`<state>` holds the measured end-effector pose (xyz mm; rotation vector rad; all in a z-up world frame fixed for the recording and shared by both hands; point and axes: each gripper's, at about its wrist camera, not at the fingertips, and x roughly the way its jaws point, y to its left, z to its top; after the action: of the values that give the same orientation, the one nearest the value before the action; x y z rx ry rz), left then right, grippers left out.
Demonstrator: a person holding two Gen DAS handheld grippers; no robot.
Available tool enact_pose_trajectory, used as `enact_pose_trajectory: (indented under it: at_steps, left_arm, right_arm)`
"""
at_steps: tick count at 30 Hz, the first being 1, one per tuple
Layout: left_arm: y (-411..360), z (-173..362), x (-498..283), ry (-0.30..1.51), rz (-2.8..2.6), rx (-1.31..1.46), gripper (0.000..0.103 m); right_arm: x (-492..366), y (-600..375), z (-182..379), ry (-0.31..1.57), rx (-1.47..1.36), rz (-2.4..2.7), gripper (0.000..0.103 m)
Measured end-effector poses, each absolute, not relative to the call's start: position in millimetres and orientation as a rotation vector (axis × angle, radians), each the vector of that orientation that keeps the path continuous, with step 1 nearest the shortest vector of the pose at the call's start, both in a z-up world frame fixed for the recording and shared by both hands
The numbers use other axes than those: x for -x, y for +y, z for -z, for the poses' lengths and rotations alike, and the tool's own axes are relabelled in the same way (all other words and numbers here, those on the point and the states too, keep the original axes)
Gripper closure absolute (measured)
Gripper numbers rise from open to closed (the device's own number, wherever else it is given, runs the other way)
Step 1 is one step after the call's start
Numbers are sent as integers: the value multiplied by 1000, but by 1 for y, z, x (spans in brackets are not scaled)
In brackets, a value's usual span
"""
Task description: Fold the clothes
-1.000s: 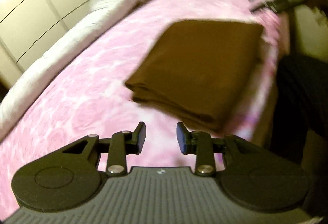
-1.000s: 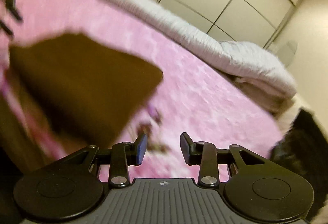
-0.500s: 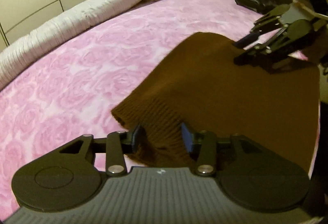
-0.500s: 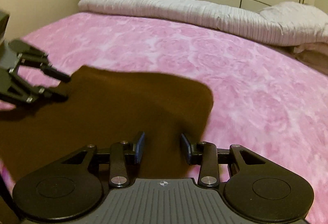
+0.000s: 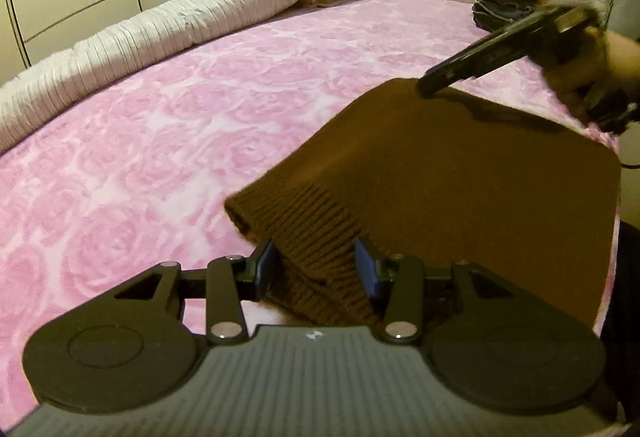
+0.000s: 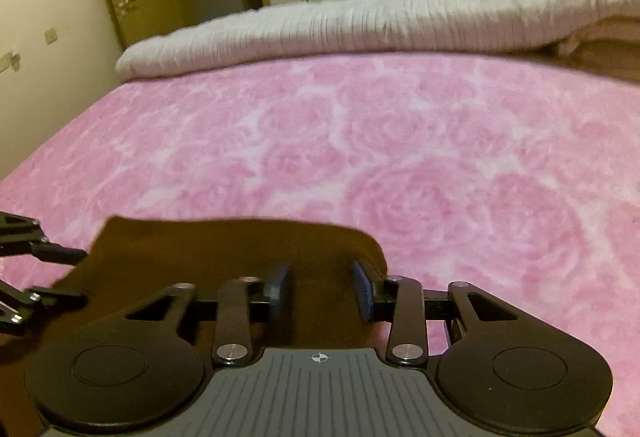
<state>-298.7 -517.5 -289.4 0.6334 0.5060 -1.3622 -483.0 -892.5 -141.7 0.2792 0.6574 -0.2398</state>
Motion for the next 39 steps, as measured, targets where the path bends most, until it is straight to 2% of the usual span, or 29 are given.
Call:
enact_pose_trajectory:
  at_steps: [3,7,13,15,18,24,30,39]
  left_arm:
    - [-503,277,308,482,1342,-637,70]
    - [-471,264,326,493,1379,-577,70]
    - [-460,293,354,457,1378,-689,68]
    - [-455,289,351,484,1353,-637,68]
    - [-442,280,355,419,1300,-646,69]
    - [-413,271,378,338,1311,-653,69]
    - [-431,289,388,419,1295,-708,71]
    - [-435,288,390,446,1268,-704,71]
  right_arm:
    - [510,-873,119,623,-259,235,66]
    - [560,-833,108,608,-264,170,66]
    - [601,-792,145,690,-315,199,66]
    - [610,-787,136,627,-351,231,66]
    - [624,-771,110,542,-306,229,65]
    - [633,-736,114,606,-174,204,63]
    - [626,-736,140,663,-264,235,63]
    - [628,-727,129,644,-236,242,61]
